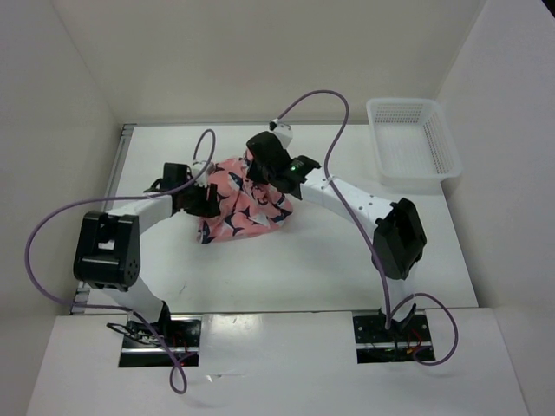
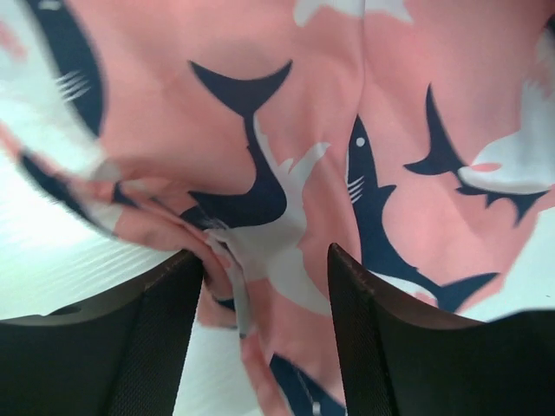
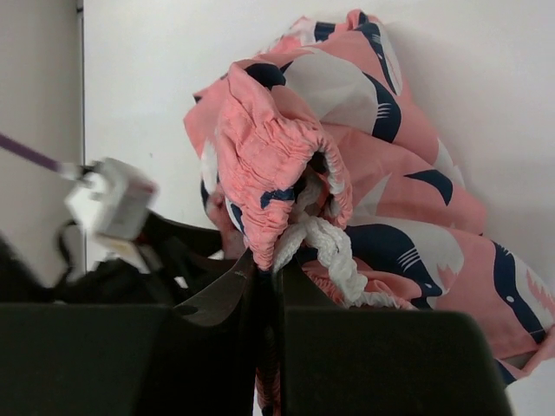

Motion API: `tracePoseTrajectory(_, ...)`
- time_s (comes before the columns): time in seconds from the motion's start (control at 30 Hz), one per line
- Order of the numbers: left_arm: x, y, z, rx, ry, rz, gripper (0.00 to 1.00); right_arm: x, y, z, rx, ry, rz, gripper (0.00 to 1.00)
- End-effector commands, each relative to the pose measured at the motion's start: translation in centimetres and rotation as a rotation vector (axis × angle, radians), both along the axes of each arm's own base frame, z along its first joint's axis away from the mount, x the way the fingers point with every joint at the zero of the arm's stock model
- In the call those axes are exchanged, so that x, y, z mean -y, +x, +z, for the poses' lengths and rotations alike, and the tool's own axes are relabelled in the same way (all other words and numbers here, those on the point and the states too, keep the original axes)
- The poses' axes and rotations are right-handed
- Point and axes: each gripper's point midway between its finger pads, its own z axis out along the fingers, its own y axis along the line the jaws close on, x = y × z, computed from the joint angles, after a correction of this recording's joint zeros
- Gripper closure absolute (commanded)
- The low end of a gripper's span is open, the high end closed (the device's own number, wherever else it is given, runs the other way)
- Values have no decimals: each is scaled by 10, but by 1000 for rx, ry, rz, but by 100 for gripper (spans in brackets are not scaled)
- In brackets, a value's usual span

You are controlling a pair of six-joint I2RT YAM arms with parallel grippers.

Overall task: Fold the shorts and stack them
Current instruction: Fold the shorts

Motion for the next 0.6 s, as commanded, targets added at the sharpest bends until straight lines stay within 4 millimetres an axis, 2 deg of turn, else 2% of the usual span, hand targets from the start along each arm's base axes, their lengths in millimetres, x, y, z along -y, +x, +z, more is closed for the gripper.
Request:
tracePoseTrajectory(0.0,-14,13,56,115,-59,19,34,-19,-3,13,28,20,25,100)
tracePoseTrajectory(0.07,-23,11,71,139,-97,28,34,-18,-1,17,40,21,14,100)
tracePoseTrajectory(0.13,-28,10,79,158,-145,21,34,-25,-2,23,49,31,23,100)
tracePoseTrajectory(0.23,-34,7,89,184,-188,17,34,-30,-3,21,48,8,29,100)
tracePoseTrajectory(0.33,-45,2,97,189,-193,46,34,-32,-1,29,69,0,24,100)
tracePoseTrajectory(0.37,-55,4,103,203,-189,69,34,-33,-1,33,79,-1,29,100)
tracePoseTrajectory(0.4,-62,6,106,206,-174,92,34,-35,1,43,94,16,29,100)
tracePoseTrajectory(0.47,-80,1,92,150,-134,166,34,-37,3,38,86,-5,34,100)
tracePoseTrajectory(0.5,-86,1,92,151,-132,182,34,-38,4,43,93,3,34,100)
tracePoseTrajectory(0.53,-97,-5,74,119,-121,222,36,-37,6,41,91,-8,25,100)
tracePoseTrajectory(0.57,-102,-7,68,119,-111,239,36,-37,6,41,91,-8,25,100)
